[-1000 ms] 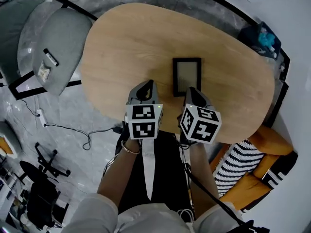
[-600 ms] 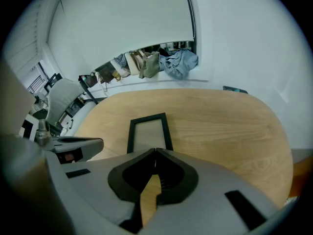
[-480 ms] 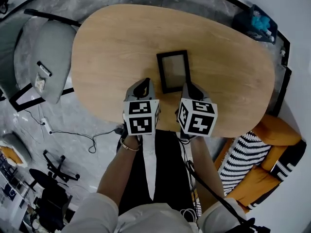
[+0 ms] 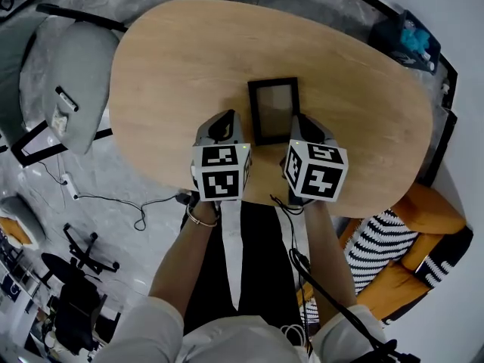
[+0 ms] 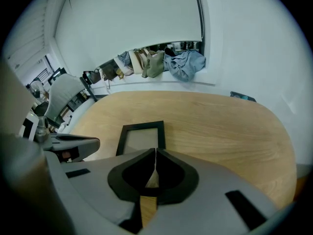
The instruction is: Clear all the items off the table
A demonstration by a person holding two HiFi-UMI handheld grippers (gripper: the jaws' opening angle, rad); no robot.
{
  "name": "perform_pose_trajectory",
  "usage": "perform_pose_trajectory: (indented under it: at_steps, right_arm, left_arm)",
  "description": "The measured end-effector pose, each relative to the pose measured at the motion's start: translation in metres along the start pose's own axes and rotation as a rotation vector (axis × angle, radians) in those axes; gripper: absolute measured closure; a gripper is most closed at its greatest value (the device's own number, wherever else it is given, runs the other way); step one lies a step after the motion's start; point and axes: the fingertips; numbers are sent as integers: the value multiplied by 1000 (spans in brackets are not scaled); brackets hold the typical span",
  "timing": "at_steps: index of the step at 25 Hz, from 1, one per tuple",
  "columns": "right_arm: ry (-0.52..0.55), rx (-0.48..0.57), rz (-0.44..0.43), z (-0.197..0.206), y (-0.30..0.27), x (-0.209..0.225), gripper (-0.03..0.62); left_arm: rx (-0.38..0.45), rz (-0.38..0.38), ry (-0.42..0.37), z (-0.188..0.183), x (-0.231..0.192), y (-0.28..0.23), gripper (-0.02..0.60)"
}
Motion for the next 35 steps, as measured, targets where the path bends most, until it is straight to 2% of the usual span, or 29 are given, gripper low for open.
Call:
perform_pose_trajectory:
  at_steps: [4,6,7,18,30,35]
  right_arm:
    - [2,0,-11,-1,-8,1,558]
    - [-2,-16,-24,1,-13,2,478]
    - [-4,-27,-30,2,-16,3,470]
    - [5,-106,-58,10,-30,15,470]
    - [-14,-152,-173,10,-33,15,497]
    - [-26,-135,-158,10,-29,17,511]
  left_arm:
    - [-16,-5,9,4,-3,-4,578]
    - [-23,-6,8,6,-5,-7,578]
    - [-26,-7,9,6,-5,-8,578]
    - [-50,-25,24,8,-12,-19,578]
    - [-53,-26,23,7,-6,-24,578]
    - [-51,-25,21,9,-6,-22,578]
Point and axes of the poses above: the fingertips, and each gripper's own axes: y backward along the fingers, x to its right, z out of its underside, and after that the axes turned 13 degrees about -z, right-handed
